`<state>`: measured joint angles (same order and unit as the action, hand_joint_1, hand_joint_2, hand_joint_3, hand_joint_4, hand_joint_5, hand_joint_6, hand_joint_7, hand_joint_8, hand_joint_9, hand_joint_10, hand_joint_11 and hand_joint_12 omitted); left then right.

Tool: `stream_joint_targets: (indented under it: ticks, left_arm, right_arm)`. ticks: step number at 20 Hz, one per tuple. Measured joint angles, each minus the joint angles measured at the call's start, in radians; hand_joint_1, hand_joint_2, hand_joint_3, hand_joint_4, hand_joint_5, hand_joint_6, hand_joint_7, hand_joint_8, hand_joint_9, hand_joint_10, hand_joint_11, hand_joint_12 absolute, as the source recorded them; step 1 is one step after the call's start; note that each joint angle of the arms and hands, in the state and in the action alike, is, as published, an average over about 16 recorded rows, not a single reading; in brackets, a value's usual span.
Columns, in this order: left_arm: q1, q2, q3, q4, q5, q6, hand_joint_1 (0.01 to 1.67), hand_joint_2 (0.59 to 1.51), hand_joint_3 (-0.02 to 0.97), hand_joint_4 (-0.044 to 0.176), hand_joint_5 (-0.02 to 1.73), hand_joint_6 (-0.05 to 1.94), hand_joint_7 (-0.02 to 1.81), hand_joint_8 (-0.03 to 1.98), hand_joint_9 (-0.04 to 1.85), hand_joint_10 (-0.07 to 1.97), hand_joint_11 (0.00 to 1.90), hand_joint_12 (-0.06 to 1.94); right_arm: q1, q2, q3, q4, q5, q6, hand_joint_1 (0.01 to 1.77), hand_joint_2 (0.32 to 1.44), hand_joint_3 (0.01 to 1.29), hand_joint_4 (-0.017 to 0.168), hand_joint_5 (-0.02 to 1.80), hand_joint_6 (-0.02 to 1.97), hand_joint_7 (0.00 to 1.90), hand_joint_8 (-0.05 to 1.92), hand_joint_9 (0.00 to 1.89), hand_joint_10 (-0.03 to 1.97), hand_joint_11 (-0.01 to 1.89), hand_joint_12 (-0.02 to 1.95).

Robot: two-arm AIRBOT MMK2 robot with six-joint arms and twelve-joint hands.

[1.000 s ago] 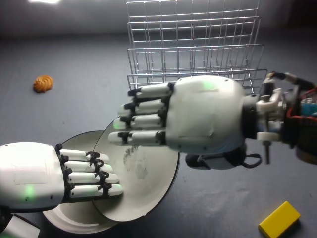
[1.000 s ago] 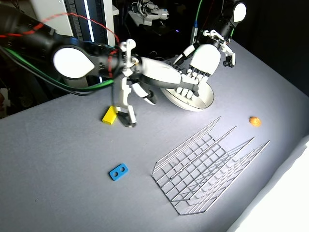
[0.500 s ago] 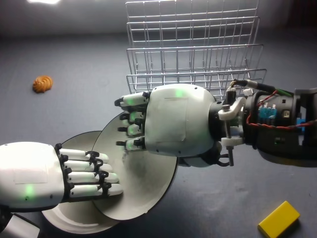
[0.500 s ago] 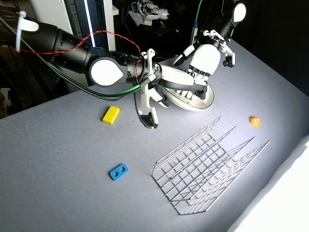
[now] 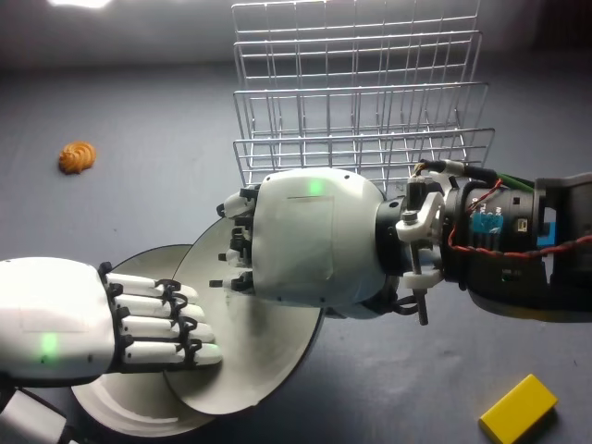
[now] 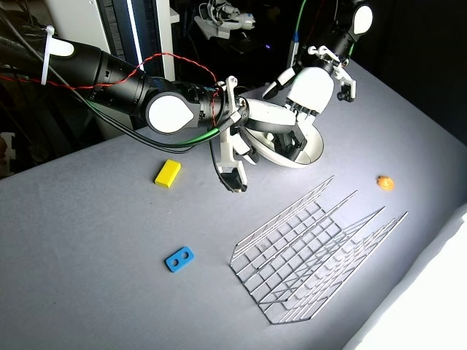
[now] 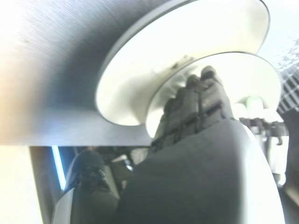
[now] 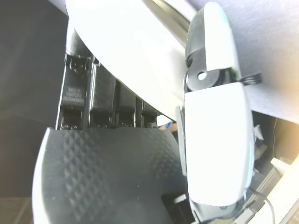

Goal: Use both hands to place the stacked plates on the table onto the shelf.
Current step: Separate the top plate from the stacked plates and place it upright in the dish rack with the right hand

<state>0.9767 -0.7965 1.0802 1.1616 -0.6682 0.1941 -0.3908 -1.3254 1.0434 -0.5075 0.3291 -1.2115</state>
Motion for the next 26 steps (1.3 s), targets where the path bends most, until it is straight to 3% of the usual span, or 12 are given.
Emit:
stream_joint_targets:
  ticks: [5,14,26]
  left_arm:
    - [-0.037,0.035,0.019,-0.042,-0.004,0.002,0.02,1.137,0.011,0.001,0.02,0.00,0.02,0.00,0.02,0.01,0.01,0.02]
    - [-0.085,0.105,0.080,-0.099,0.011,0.003,0.02,1.138,0.012,0.004,0.03,0.02,0.02,0.00,0.02,0.01,0.01,0.02]
    - [-0.087,0.127,0.138,-0.148,0.067,0.003,0.02,1.137,0.012,0.005,0.05,0.02,0.04,0.00,0.02,0.01,0.01,0.02]
  right_arm:
    - [0.001,0.007,-0.020,0.007,0.009,-0.005,1.12,0.99,0.01,-0.009,0.76,0.74,0.91,0.98,1.06,0.35,0.64,1.28]
    - [0.039,0.049,-0.095,0.084,0.000,-0.052,1.14,1.00,0.01,-0.004,0.81,0.98,1.00,0.99,1.06,0.41,0.65,1.27]
    - [0.138,0.142,-0.197,0.211,-0.013,-0.098,1.18,1.03,0.01,0.004,0.86,1.10,1.00,0.99,1.03,0.46,0.59,1.39]
